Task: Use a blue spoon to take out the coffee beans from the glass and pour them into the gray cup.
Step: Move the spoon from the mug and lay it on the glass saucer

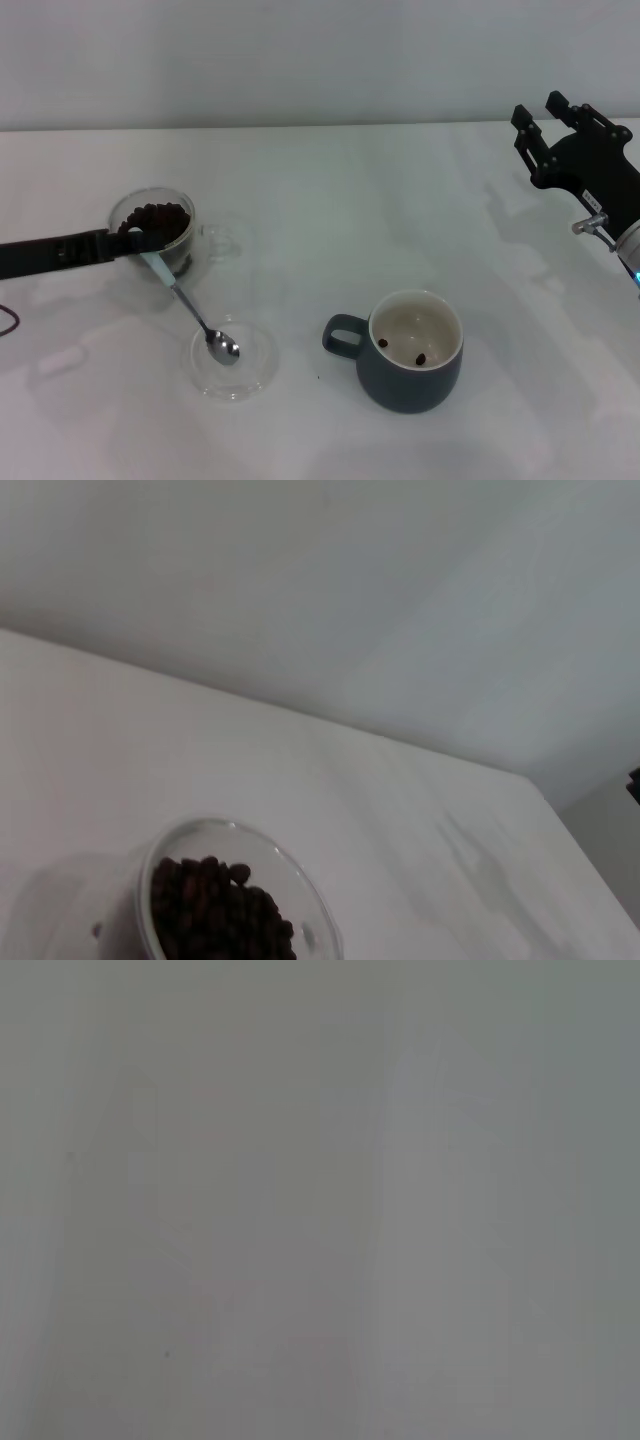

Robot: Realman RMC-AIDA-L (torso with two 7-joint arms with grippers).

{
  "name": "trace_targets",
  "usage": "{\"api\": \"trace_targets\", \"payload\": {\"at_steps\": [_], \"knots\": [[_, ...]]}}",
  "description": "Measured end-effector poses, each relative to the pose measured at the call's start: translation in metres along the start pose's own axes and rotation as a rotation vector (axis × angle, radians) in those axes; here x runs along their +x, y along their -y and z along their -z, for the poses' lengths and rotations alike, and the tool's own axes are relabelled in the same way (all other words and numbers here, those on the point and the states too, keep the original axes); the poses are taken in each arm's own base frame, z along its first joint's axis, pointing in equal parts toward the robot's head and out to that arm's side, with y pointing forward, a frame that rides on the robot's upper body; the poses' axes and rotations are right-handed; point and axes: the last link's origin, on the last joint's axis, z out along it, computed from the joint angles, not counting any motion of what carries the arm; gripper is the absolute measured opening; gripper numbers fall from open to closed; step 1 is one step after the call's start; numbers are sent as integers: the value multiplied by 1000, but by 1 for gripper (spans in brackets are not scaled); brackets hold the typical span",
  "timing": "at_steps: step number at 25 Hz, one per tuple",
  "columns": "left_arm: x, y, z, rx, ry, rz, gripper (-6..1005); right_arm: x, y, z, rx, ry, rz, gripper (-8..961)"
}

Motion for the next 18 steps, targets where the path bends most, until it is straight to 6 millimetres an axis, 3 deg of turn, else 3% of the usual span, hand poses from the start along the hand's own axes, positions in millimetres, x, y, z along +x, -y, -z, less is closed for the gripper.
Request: {"api": "trace_targets", "payload": {"at_steps": [11, 18], "knots": [[-18, -3, -33, 10, 95, 3, 138, 0, -1, 0, -2, 0, -1, 443], [-20, -1, -36, 25, 97, 1, 138, 0, -1, -1, -2, 1, -1, 443]]}}
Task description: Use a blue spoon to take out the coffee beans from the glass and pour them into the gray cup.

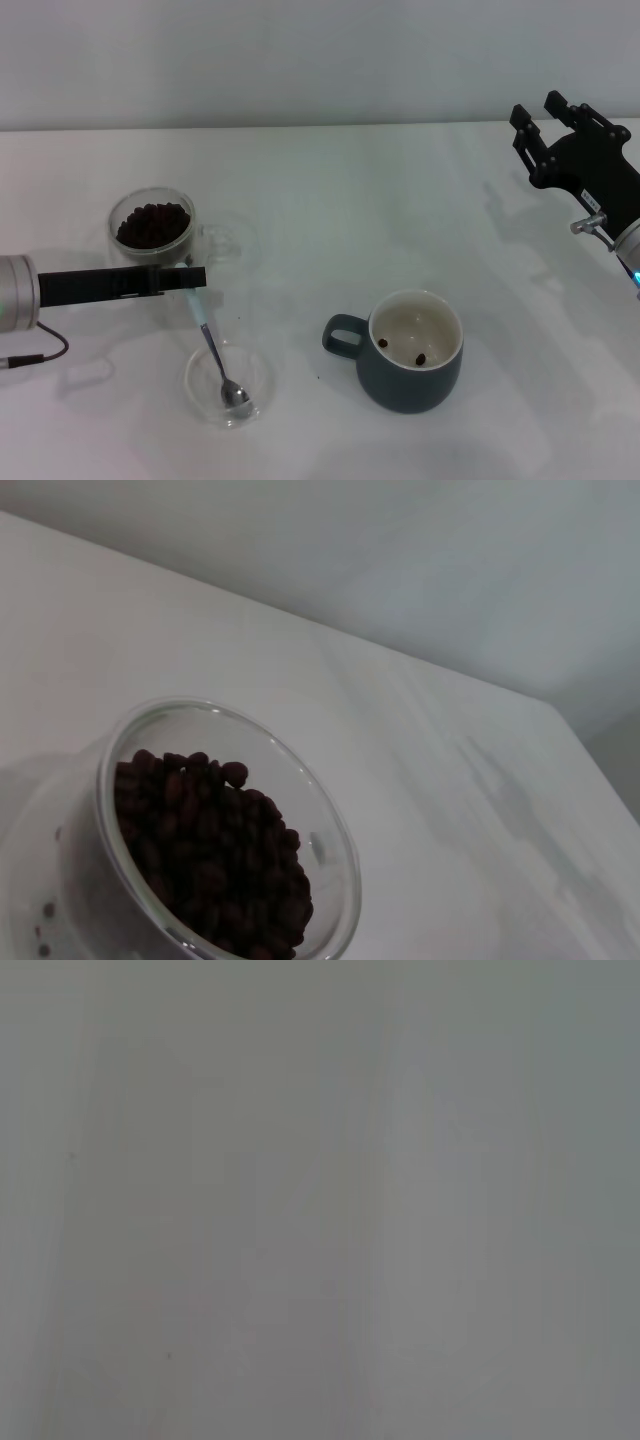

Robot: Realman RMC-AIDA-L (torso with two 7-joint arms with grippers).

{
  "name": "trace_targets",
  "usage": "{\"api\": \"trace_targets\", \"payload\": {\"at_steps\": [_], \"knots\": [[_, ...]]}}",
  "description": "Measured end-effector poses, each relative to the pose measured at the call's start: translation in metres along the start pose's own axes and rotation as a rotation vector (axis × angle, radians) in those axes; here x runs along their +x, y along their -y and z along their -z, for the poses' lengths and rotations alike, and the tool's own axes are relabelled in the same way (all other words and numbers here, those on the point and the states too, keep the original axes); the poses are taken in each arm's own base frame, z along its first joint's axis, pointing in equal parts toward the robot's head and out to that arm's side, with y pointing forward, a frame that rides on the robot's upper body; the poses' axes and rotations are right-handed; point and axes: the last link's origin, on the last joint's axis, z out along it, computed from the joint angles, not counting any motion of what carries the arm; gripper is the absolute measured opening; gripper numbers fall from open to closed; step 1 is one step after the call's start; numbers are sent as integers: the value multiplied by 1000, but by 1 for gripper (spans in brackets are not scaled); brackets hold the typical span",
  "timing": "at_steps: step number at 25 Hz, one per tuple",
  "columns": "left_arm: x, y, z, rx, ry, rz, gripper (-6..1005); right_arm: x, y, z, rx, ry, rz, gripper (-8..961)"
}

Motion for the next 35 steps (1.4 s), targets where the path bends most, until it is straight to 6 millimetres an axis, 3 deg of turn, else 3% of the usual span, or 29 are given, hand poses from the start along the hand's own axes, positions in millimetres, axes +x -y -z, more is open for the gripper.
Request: {"api": "trace_targets", "payload": {"at_steps": [15, 21, 25, 29, 35], "knots": [[-1, 3, 0, 22, 16, -20, 216, -2, -2, -3, -4, 6, -4, 442], [0, 7, 3, 46, 10, -22, 285, -1, -4, -2, -13, 3, -4, 442], [2, 9, 7, 54, 1, -32, 423, -1, -4, -2, -13, 3, -13, 442], [7, 12, 25, 70, -76, -95, 534, -1, -4, -2, -15, 3, -14, 442], [11, 2, 37, -8, -163, -151, 533, -1, -4, 0, -15, 4, -16, 443]]}}
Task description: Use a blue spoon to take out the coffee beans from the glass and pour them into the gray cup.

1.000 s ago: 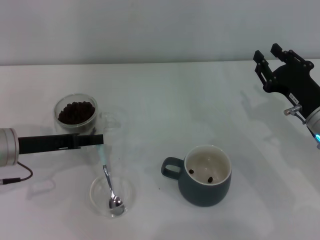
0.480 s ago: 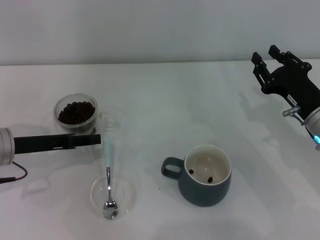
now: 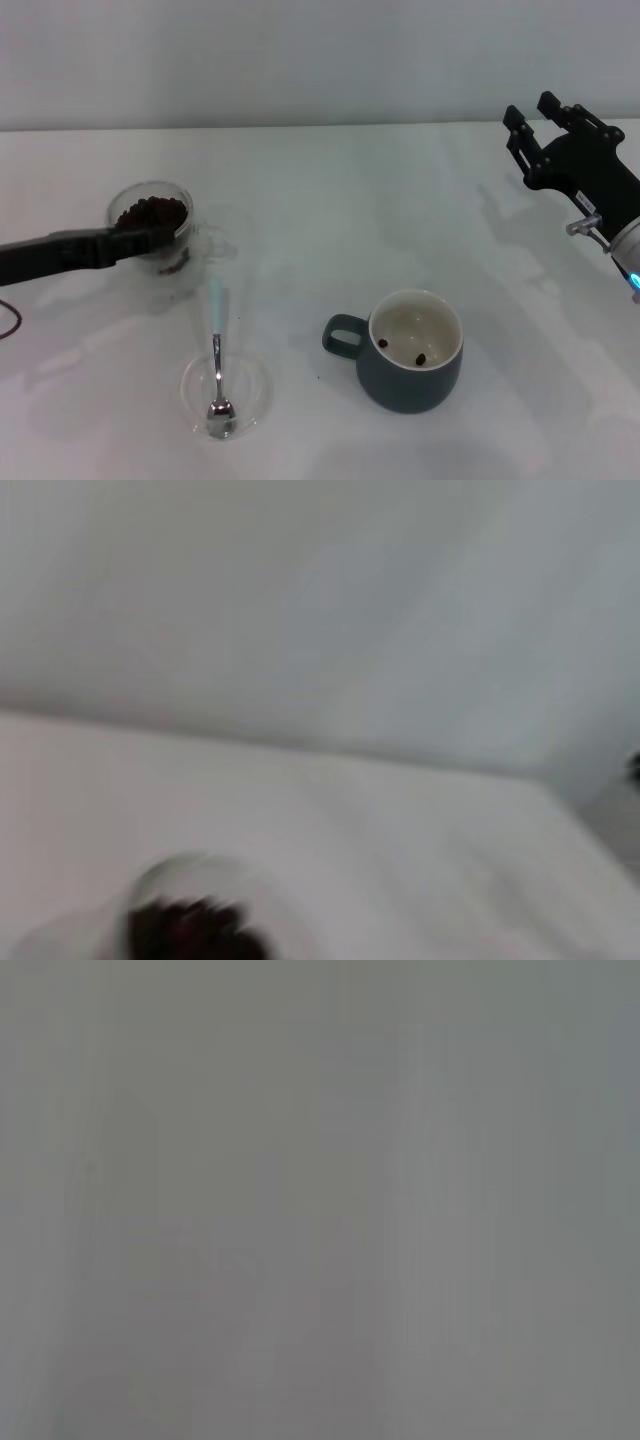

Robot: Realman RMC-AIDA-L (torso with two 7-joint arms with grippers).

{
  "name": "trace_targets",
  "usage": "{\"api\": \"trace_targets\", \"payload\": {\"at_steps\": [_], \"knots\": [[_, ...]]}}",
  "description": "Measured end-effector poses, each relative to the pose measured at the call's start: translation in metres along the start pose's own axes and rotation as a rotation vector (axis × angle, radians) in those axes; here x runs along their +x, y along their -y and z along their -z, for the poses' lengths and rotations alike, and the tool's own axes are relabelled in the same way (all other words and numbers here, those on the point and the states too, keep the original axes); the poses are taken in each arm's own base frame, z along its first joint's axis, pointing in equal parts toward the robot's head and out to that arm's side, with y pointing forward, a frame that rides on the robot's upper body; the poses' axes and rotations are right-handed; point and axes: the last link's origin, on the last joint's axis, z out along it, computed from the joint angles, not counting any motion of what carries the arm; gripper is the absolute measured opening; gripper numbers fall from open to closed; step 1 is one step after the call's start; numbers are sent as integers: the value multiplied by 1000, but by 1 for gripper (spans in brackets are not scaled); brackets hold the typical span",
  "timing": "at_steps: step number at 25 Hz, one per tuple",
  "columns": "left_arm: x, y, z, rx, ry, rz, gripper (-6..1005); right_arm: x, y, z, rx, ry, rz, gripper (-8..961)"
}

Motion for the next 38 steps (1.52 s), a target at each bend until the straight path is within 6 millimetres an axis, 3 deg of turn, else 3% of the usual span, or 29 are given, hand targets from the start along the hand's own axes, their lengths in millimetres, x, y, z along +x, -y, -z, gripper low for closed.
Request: {"api": "trace_targets", "payload": {"at_steps": [5, 11, 12, 22, 25, 29, 38], "knots": [[3, -17, 10, -134, -60, -20, 530, 1, 2, 7, 7, 9, -10, 443], [8, -17, 26, -139, -148, -62, 527, 1, 5, 17, 15, 27, -7, 443], [11, -11, 39, -105, -226, -106, 526, 1, 6, 18, 18, 30, -5, 443], [-2, 8, 75, 139, -623, -295, 525, -4, 46, 34, 124, 35, 37, 450], [-6, 12, 77, 175, -655, -294, 526, -7, 55, 36, 126, 39, 63, 453], [-36, 30, 76, 371, -675, -350, 527, -11, 59, 32, 123, 50, 103, 454], [-52, 43, 88, 572, -734, -405, 527, -19, 61, 36, 155, 113, 126, 456]]}}
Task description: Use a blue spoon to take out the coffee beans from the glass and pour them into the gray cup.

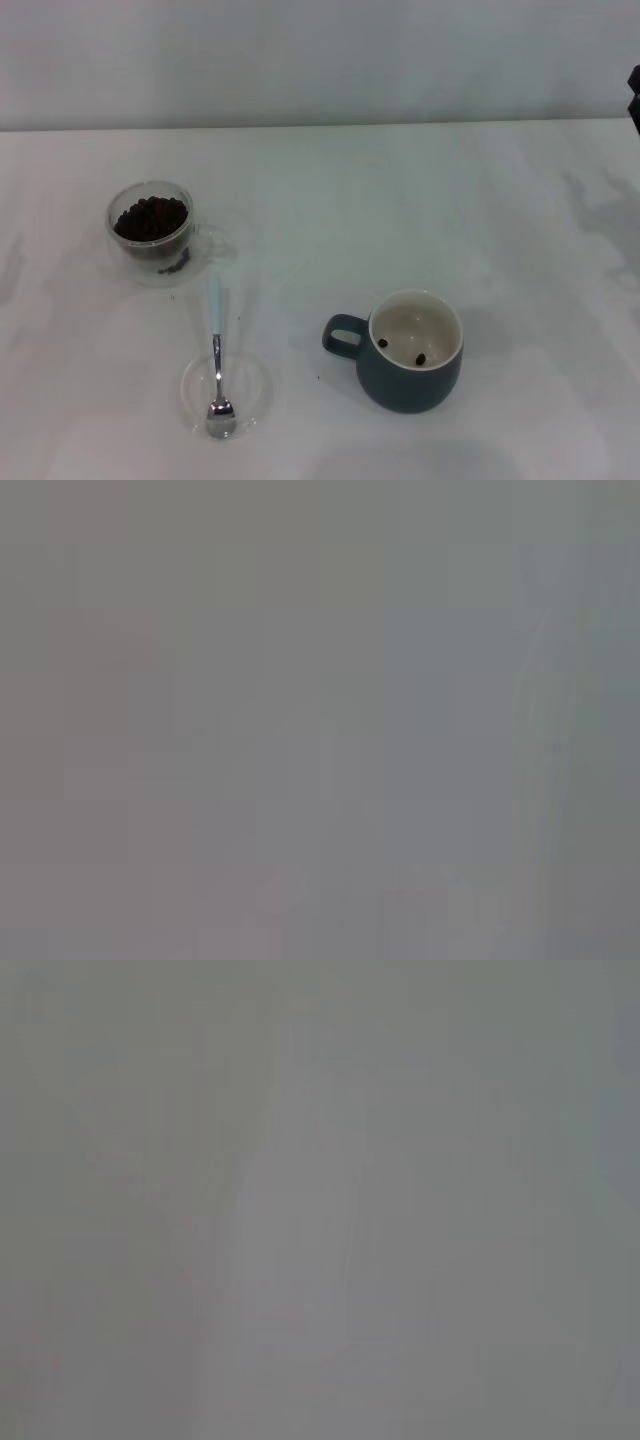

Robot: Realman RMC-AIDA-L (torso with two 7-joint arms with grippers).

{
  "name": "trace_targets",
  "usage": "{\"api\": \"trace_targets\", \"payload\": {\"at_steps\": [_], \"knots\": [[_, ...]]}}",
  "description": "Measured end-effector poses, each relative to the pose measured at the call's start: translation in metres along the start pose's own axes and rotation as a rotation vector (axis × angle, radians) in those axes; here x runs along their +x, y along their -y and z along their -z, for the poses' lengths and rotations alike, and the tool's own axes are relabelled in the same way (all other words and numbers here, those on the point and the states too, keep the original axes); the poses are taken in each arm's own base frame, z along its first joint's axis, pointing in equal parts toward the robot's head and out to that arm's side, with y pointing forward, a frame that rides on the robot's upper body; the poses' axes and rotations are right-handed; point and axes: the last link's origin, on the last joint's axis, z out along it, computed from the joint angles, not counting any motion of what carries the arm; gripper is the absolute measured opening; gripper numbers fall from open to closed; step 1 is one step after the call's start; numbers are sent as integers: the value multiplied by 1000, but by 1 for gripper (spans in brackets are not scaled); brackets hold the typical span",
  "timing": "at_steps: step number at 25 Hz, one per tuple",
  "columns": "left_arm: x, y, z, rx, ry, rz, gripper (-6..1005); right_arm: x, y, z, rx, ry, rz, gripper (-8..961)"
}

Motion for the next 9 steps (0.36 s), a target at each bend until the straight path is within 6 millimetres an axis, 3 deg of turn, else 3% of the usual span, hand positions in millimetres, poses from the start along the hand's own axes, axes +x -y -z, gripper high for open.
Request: {"api": "trace_targets", "payload": {"at_steps": [9], "knots": [[5, 26, 33, 133, -40, 3, 527, 1, -16, 2, 8, 17, 36, 456]]}}
